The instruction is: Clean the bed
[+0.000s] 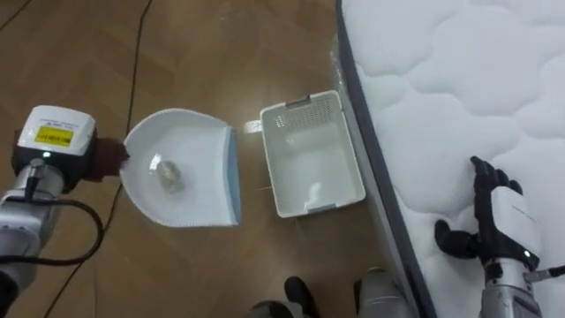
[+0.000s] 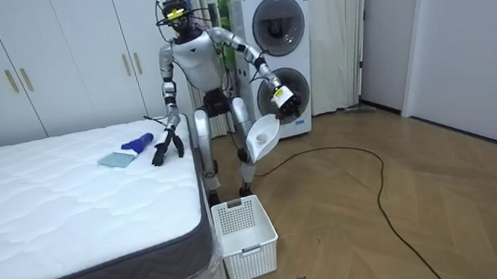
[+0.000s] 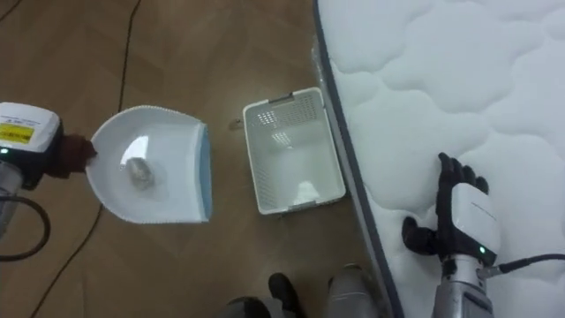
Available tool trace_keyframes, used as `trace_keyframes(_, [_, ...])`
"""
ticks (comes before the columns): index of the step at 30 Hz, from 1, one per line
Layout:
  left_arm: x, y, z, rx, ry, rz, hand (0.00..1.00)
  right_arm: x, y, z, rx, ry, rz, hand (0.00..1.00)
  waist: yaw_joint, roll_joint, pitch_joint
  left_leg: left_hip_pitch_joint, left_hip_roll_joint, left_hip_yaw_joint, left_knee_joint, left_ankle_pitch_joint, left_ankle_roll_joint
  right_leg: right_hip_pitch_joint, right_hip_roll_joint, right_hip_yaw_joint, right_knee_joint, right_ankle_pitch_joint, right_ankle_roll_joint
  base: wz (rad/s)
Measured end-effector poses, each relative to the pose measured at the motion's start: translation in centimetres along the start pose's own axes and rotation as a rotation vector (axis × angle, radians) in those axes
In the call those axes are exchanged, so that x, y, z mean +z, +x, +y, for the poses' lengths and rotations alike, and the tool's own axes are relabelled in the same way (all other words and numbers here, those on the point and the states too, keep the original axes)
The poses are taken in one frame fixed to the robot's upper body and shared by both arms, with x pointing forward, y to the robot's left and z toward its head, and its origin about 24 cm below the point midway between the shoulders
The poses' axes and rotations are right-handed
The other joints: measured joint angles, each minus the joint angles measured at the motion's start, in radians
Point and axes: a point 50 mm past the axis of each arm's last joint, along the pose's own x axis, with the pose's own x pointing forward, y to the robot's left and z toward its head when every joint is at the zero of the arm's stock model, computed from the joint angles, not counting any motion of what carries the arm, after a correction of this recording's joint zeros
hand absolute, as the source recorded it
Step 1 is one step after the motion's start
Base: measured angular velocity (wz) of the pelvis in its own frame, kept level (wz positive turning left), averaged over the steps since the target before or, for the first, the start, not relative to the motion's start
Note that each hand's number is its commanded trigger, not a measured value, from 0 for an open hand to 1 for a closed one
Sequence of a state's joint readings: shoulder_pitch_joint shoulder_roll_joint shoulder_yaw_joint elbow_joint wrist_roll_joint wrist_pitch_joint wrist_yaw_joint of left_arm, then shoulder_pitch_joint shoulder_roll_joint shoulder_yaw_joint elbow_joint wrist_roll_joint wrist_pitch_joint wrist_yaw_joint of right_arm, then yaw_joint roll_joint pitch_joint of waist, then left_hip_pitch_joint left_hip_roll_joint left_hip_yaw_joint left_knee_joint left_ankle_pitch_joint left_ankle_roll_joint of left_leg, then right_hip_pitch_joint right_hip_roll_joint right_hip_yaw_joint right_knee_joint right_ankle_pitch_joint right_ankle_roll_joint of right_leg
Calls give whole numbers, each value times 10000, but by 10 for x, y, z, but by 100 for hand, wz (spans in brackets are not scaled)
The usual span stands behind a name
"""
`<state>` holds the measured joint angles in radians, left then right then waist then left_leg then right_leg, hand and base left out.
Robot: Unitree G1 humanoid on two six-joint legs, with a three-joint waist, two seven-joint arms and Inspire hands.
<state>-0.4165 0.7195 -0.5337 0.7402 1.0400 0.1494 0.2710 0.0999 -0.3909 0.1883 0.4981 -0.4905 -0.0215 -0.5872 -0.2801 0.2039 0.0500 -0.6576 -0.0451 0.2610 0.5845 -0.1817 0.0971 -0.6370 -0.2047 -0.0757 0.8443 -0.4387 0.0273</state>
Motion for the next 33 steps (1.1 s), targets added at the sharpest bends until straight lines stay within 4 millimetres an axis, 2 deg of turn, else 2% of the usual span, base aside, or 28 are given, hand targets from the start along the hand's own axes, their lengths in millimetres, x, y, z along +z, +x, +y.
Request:
trace_keyframes(3, [5, 3, 3, -178, 277, -347, 100, 6, 1, -2, -176, -73, -340, 0, -174, 182, -17, -137, -22, 78, 27, 0, 4, -211, -37, 86, 66, -31, 16, -2])
trace_keyframes(5, [0, 2, 3, -360, 728, -499, 100, 9, 2, -4, -252, -73, -575, 0, -355, 330, -3, -112, -5, 278, -30, -25, 39, -267, -54, 182, 61, -41, 37, -6])
trace_keyframes(7, [-7, 3, 4, -405, 1087, -459, 100, 10, 2, -3, -294, -101, -665, 0, -444, 378, 6, -14, 8, 444, -146, -30, 50, -264, -85, 235, 58, -56, 62, -3])
trace_keyframes(9, [-17, 3, 5, -480, 1471, -295, 100, 11, 3, -4, -331, -183, -783, 0, -484, 458, 45, 59, 17, 563, -193, -37, 60, -263, -83, 325, 73, -62, 73, -7])
trace_keyframes(11, [-31, 4, 7, -695, 1910, -38, 100, 12, 5, -10, -546, -216, -1059, 0, -512, 710, 169, 88, -8, 657, -234, -49, 79, -305, -83, 460, 102, -82, 110, -6])
trace_keyframes(12, [-35, 4, 7, -723, 1982, 40, 100, 13, 6, -12, -604, -230, -1145, 0, -521, 772, 198, 88, -13, 684, -241, -58, 93, -330, -86, 492, 119, -86, 117, -11])
trace_keyframes(14, [-49, 3, 10, -795, 2263, 343, 100, 15, 7, -16, -732, -225, -1434, 0, -525, 893, 229, 88, -28, 835, -328, -63, 97, -483, -78, 705, 255, -122, 152, -12])
trace_keyframes(17, [-55, 7, 18, -721, 2347, 522, 100, 16, 9, -21, -839, -320, -1634, 0, -514, 1106, 272, 148, -20, 939, -341, -63, 96, -494, -38, 844, 279, -128, 152, -10])
trace_keyframes(19, [-57, 9, 22, -644, 2369, 596, 100, 17, 10, -23, -856, -388, -1755, 0, -507, 1186, 262, 215, -18, 1030, -364, -64, 97, -485, -12, 946, 284, -130, 156, -14])
trace_keyframes(23, [-59, 14, 32, -394, 2329, 738, 100, 17, 11, -24, -850, -453, -1851, 0, -469, 1259, 249, 422, -25, 1209, -420, -65, 99, -426, 9, 1127, 293, -135, 166, -11])
trace_keyframes(33, [-63, 13, 31, -396, 1911, 901, 100, 18, 11, -23, -756, -355, -1977, 0, -526, 1215, 263, 549, 23, 1445, -467, -62, 96, -388, -6, 1166, 284, -134, 162, -1])
